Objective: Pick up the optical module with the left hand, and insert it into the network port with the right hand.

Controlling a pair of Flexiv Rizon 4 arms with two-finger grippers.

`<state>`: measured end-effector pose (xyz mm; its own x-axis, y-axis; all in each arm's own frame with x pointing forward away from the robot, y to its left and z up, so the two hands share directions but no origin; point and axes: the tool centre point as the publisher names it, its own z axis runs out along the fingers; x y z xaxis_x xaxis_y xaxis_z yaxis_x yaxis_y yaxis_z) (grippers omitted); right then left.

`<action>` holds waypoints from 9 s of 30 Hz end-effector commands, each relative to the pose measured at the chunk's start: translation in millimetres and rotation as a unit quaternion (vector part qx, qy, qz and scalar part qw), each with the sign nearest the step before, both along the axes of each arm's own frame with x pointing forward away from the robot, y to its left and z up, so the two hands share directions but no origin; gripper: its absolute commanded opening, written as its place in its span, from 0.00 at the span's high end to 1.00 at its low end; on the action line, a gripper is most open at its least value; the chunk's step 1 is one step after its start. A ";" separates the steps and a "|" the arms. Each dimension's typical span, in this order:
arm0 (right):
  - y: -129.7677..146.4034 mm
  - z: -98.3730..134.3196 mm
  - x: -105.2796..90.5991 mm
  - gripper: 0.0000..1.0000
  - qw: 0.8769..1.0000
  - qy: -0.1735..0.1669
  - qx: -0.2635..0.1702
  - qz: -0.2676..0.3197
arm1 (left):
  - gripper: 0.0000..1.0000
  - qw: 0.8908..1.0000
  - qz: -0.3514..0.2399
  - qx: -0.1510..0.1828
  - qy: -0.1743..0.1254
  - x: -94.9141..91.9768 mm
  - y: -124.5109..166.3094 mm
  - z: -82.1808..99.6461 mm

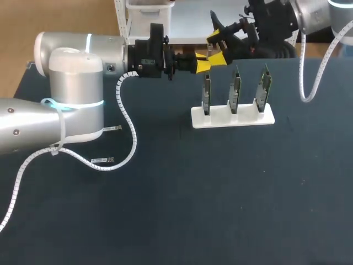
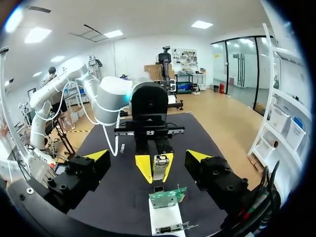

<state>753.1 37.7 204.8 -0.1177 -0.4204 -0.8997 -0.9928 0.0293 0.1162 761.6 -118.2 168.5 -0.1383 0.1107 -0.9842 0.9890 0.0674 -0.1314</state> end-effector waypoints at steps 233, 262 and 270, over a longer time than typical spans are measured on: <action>2.9 -35.3 11.1 1.00 0.996 -0.040 -0.050 0.056 | 0.00 0.957 -0.022 0.288 0.019 24.1 40.5 -73.4; 2.8 -34.2 11.3 1.00 0.994 -0.062 -0.058 0.063 | 0.00 0.957 -0.022 0.288 0.019 24.1 40.5 -73.4; 4.1 -38.9 7.9 1.00 0.994 -0.057 -0.060 0.065 | 0.00 0.957 -0.022 0.288 0.019 24.1 40.5 -73.4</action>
